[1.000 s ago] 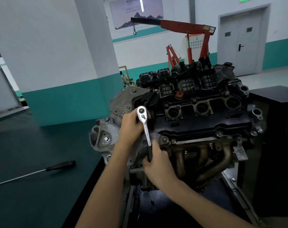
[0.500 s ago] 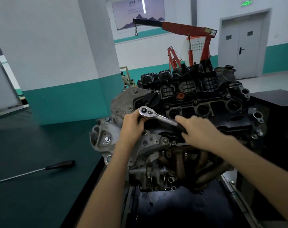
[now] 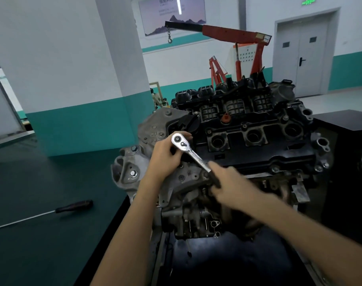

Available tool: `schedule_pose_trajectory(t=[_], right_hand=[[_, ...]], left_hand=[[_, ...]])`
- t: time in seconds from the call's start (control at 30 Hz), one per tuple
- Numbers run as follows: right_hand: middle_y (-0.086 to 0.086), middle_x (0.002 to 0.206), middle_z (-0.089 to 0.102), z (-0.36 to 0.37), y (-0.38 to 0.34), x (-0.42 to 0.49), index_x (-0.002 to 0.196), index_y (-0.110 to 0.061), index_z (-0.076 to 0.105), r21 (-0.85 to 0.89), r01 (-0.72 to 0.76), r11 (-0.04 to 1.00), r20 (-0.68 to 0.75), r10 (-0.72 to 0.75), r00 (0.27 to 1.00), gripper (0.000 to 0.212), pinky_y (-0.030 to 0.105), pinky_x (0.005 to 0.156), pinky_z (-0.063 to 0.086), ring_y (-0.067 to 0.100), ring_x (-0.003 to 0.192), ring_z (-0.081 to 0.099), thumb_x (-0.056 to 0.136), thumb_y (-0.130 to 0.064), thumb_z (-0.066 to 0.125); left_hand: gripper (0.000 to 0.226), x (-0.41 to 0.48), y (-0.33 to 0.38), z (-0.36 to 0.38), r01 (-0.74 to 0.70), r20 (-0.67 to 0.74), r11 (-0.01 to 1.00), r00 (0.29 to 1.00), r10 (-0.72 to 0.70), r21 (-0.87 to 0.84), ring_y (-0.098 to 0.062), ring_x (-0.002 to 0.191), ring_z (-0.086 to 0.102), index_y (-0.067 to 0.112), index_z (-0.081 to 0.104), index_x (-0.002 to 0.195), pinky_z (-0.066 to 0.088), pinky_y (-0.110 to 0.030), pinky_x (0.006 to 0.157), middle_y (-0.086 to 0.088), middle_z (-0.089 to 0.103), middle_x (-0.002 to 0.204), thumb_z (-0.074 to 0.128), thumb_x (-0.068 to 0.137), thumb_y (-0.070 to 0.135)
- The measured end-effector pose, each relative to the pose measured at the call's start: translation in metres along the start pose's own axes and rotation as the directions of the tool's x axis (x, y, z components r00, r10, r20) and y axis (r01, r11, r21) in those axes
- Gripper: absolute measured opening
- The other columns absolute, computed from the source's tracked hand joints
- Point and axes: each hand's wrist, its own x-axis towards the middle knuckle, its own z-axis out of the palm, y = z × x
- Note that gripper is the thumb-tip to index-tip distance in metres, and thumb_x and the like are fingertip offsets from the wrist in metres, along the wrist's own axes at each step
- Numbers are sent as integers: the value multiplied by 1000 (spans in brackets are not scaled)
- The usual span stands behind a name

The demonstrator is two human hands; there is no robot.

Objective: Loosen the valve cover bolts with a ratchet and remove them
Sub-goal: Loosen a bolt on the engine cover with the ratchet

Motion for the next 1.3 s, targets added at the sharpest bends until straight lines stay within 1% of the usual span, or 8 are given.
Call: schedule_pose_trajectory(t=[0.1, 0.23, 0.43, 0.63, 0.8, 1.0, 1.17, 1.3], right_hand=[[10, 90, 60, -57, 26, 28, 121, -23, 47, -422, 98, 901, -7, -112, 994, 36, 35, 67, 42, 36, 88, 63, 87, -18, 57], [8, 88, 62, -71, 27, 40, 115, -23, 48, -514, 119, 850, -48, -167, 985, 30, 35, 63, 37, 36, 86, 63, 87, -18, 56], [4, 78, 58, 30, -22, -11, 101, -22, 42, 243, -80, 967, -71, 100, 992, 24, 40, 64, 52, 31, 74, 63, 85, -12, 58], [13, 94, 63, 66, -49, -6, 126, -16, 38, 355, -116, 928, -113, 165, 980, 43, 41, 72, 54, 35, 86, 62, 86, -11, 53], [9, 80, 56, -6, 4, 5, 100, -23, 47, 74, 6, 997, 23, -7, 1000, 25, 39, 67, 51, 37, 78, 61, 80, -11, 57], [5, 83, 53, -63, 23, 36, 119, -21, 47, -462, 126, 878, -14, -149, 989, 32, 35, 65, 39, 34, 84, 61, 88, -17, 55], [8, 83, 57, 14, -13, -9, 111, -20, 43, 125, -62, 990, -68, 70, 995, 29, 43, 70, 54, 34, 78, 63, 85, -12, 55], [15, 91, 62, 68, -56, -7, 120, -16, 39, 367, -145, 919, -140, 209, 968, 37, 42, 71, 53, 36, 84, 62, 86, -9, 52]], left_hand=[[19, 2, -1, 1, 10, -12, 999, 1000, -9, 44, -20, 78, 66, 12, 72, 105, 48, -28, 75, -1, 74, 87, 60, 92, 4], [15, 0, 2, 6, 49, -96, 997, 994, -43, 65, -12, 65, 60, 10, 73, 101, 42, -20, 64, 0, 71, 75, 62, 92, 6], [18, 3, -4, 11, 117, -103, 986, 989, -105, 121, -27, 69, 63, 6, 68, 88, 48, -39, 67, -9, 68, 71, 54, 83, -5], [17, 0, -3, 8, 88, -103, 994, 991, -82, 61, 6, 76, 63, 18, 70, 83, 42, -6, 70, 13, 68, 76, 66, 84, 1], [24, -1, 4, 5, -13, -54, 1000, 998, 12, -23, -9, 84, 67, 16, 69, 98, 50, -21, 77, 9, 73, 93, 55, 86, 1], [12, 0, 2, 4, 28, -78, 1000, 997, -27, 11, -7, 67, 57, 12, 71, 98, 42, -18, 64, 15, 62, 72, 60, 94, 8], [23, 2, -1, 8, 98, -52, 994, 994, -96, 53, -15, 72, 64, 10, 68, 90, 49, -31, 71, -2, 69, 75, 52, 85, -6], [27, 2, 1, 8, 95, -90, 996, 991, -95, -3, 8, 79, 63, 26, 64, 81, 43, -5, 71, 15, 67, 75, 62, 86, -1]])
